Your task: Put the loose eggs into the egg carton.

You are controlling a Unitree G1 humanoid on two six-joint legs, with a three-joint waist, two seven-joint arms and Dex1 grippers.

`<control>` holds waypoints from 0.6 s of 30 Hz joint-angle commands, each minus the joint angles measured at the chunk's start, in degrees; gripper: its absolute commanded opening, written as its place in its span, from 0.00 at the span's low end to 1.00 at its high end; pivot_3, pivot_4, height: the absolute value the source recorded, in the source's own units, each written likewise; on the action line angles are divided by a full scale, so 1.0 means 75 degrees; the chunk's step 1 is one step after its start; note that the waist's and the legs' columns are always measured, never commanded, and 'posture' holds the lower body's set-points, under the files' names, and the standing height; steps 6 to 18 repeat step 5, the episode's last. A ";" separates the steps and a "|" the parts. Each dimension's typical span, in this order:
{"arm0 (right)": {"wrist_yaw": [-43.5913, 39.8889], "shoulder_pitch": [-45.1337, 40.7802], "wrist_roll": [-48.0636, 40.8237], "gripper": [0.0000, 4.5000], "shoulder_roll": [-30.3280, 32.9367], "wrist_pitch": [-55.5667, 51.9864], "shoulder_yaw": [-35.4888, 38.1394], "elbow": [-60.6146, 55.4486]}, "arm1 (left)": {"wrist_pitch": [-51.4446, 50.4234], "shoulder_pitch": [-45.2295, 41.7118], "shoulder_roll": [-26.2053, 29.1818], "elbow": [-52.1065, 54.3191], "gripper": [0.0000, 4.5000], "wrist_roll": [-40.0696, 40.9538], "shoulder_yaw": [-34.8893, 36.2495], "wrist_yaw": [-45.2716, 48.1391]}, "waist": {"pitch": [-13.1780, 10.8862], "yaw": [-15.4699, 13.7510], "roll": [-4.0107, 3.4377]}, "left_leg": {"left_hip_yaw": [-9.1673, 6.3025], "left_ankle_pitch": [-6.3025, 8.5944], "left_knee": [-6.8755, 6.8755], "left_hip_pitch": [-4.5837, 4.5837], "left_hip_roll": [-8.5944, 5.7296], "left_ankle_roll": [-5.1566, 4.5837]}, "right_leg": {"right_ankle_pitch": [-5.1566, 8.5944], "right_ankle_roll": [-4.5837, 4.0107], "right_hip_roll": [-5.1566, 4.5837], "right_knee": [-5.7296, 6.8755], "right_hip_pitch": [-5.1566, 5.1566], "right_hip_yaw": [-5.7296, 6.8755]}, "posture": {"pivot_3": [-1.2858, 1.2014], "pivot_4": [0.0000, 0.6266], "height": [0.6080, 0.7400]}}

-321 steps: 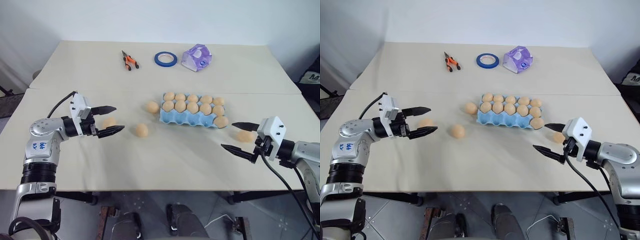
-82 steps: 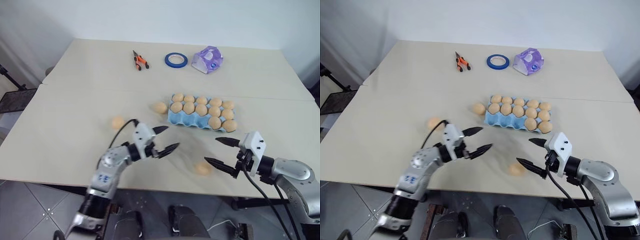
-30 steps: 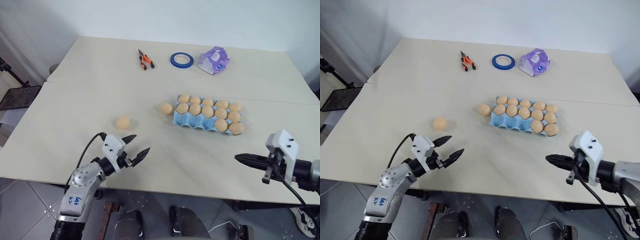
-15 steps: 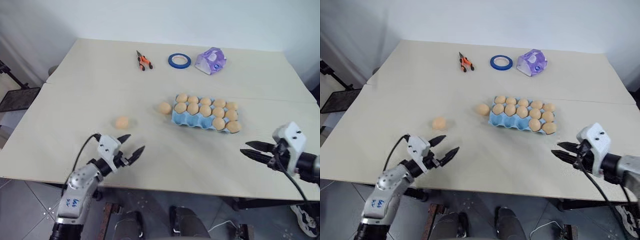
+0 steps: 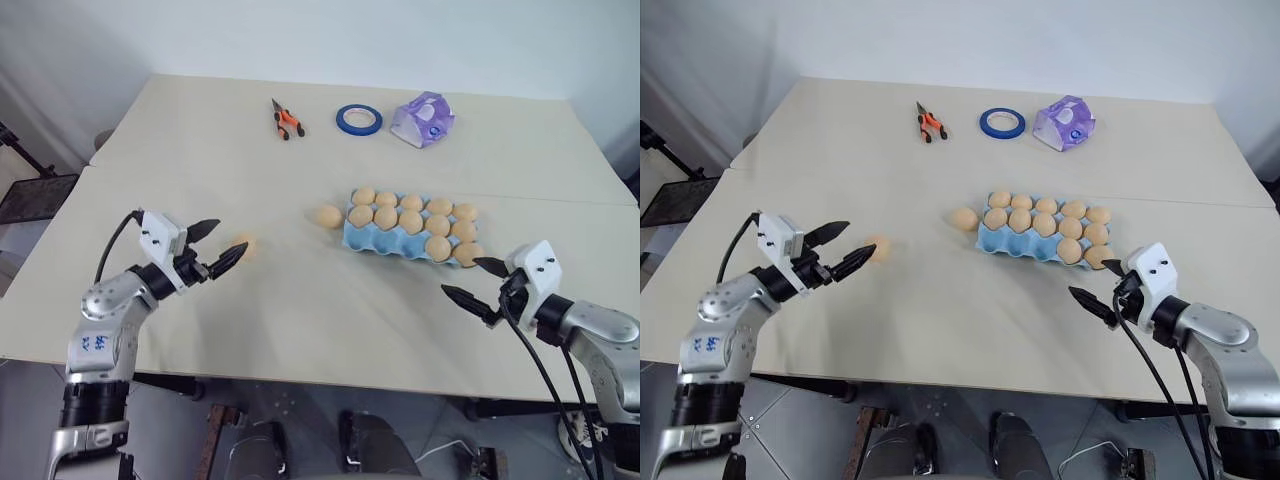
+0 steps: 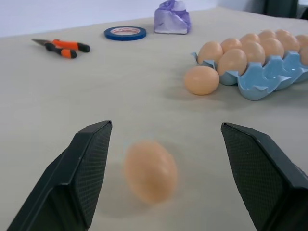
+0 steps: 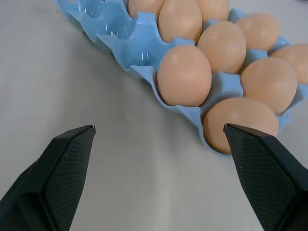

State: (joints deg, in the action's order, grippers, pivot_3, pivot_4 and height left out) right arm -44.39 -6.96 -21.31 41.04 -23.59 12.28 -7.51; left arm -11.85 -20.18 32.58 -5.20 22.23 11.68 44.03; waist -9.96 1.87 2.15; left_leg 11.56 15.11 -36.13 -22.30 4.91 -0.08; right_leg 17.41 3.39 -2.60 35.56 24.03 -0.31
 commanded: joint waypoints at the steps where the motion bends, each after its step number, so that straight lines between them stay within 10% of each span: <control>1: -0.0162 -0.0338 0.0113 0.99 -0.0032 0.0397 -0.0114 0.0302 | 0.0268 -0.0316 0.0177 -0.0160 0.86 0.0150 -0.0073 0.0685 | 0.0000 0.0015 0.0000 | 0.0003 0.0000 0.0000 0.0000 0.0000 0.0000 | 0.0000 0.0000 -0.0001 0.0002 0.0001 0.0000 | 0.52 0.24 1.00; 18: -0.0401 -0.0555 0.0093 0.99 -0.0025 0.0521 -0.0290 0.0492 | 0.0478 -0.0515 0.0256 -0.0444 0.86 0.0125 -0.0120 0.1228 | 0.0000 0.0044 0.0000 | 0.0007 -0.0006 0.0003 -0.0004 0.0005 0.0000 | 0.0001 0.0001 0.0003 0.0010 0.0014 -0.0002 | 0.52 0.24 1.00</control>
